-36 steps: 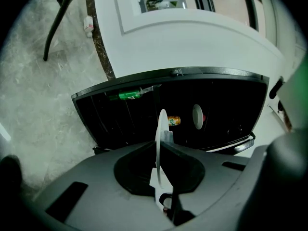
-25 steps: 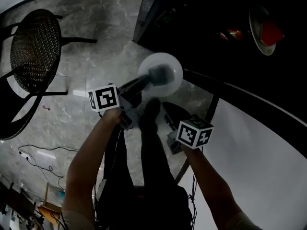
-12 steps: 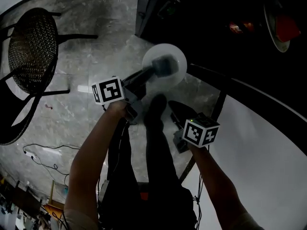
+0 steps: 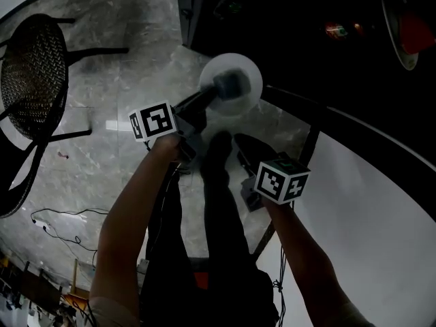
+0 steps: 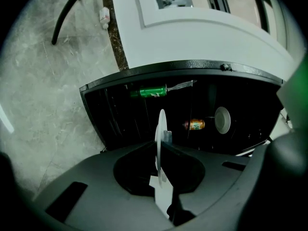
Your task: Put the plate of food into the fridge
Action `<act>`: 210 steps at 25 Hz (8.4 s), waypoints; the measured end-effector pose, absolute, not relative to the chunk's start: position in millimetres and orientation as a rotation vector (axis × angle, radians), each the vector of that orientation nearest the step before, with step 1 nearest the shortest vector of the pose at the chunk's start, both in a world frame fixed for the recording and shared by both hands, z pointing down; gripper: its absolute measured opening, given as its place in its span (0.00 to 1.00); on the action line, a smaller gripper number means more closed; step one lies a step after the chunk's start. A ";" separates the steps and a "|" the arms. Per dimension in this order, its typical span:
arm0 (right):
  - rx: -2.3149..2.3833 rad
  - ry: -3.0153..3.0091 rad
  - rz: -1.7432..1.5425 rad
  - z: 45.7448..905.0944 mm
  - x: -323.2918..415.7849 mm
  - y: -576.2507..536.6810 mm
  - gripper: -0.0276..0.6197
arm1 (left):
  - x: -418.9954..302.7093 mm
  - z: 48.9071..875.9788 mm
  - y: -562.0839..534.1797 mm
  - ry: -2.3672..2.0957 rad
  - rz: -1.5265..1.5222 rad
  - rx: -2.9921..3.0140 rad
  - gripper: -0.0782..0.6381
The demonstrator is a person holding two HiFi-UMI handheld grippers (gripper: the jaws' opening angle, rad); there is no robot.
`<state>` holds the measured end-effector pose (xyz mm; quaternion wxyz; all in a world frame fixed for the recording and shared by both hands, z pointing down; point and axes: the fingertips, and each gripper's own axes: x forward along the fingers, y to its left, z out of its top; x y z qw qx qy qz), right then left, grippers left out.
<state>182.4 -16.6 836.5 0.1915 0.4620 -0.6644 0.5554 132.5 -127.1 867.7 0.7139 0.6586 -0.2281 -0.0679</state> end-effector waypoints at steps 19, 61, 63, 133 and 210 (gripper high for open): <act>1.293 -1.860 1.597 855.9 192.4 -6.3 0.09 | 158.4 919.1 -156.1 -0.562 -0.182 1.449 0.14; 1.214 -1.885 1.351 900.9 188.3 -26.3 0.09 | 191.2 974.4 -200.5 -0.638 -0.305 1.466 0.14; 1.210 -1.884 1.320 903.9 191.0 -28.2 0.09 | 192.8 974.9 -203.6 -0.644 -0.300 1.469 0.14; 1.145 -1.797 1.404 926.4 196.3 15.3 0.09 | 245.7 971.0 -189.2 -0.638 0.046 1.829 0.25; 1.088 -1.872 1.268 783.4 61.4 -18.3 0.09 | -44.6 802.2 -118.9 -0.865 0.388 2.029 0.13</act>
